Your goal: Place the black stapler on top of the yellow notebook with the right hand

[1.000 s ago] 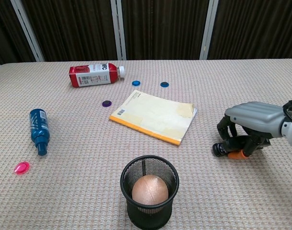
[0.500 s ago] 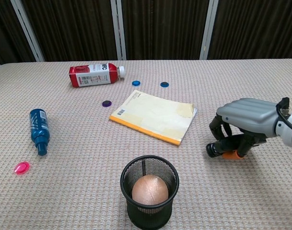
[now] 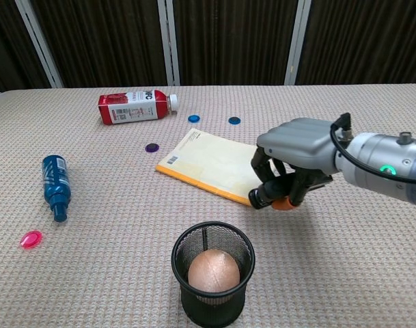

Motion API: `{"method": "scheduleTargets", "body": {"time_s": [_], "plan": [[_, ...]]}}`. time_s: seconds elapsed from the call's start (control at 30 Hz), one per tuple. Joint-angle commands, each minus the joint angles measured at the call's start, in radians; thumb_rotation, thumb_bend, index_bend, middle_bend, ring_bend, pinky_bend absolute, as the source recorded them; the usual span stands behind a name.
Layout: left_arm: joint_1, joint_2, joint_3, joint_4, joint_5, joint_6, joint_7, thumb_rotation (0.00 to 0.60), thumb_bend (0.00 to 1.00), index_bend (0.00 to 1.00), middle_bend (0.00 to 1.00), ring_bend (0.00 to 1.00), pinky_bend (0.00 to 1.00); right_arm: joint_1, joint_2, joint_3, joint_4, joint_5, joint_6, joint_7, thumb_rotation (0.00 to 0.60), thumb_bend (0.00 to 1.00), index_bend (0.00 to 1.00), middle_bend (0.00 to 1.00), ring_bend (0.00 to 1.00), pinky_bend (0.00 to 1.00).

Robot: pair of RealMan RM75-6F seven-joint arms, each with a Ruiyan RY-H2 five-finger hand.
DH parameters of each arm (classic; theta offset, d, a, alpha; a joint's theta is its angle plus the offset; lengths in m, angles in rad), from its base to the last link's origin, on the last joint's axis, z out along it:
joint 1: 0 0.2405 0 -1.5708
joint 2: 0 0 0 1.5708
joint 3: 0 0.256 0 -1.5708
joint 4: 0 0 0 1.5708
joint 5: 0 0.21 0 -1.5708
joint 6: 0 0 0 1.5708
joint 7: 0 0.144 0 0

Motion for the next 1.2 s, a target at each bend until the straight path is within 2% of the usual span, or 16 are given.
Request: {"method": "scheduleTargets", "body": {"time_s": [0.03,0.57,0.97,1.2], "plan": [[-0.01,0.0,-0.005,0.01,-0.01,-0.021,-0.016,0.6,0.3,0.04,0.0,0.0,0.17,0.053,-0.028,0.033,0.032,0.05,-0.04,-0.006,0.6,0.26,0.67,0.52,0.47,0.66],[-0.046,0.017,-0.024,0.049,-0.047,-0.104,-0.116,0.6,0.3,0.04,0.0,0.0,0.17,0.272,-0.161,0.097,0.283,0.199,-0.178,0.046,0.6,0.26,0.67,0.52,0.47,0.66],[-0.056,0.016,-0.036,0.081,-0.091,-0.142,-0.144,0.6,0.3,0.05,0.0,0.0,0.17,0.405,-0.212,0.112,0.476,0.269,-0.279,0.093,0.6,0.26,0.67,0.52,0.47,0.66],[-0.072,0.014,-0.045,0.095,-0.126,-0.186,-0.15,0.6,0.3,0.05,0.0,0.0,0.17,0.458,-0.222,0.101,0.552,0.273,-0.319,0.124,0.6,0.26,0.67,0.52,0.48,0.66]]}}
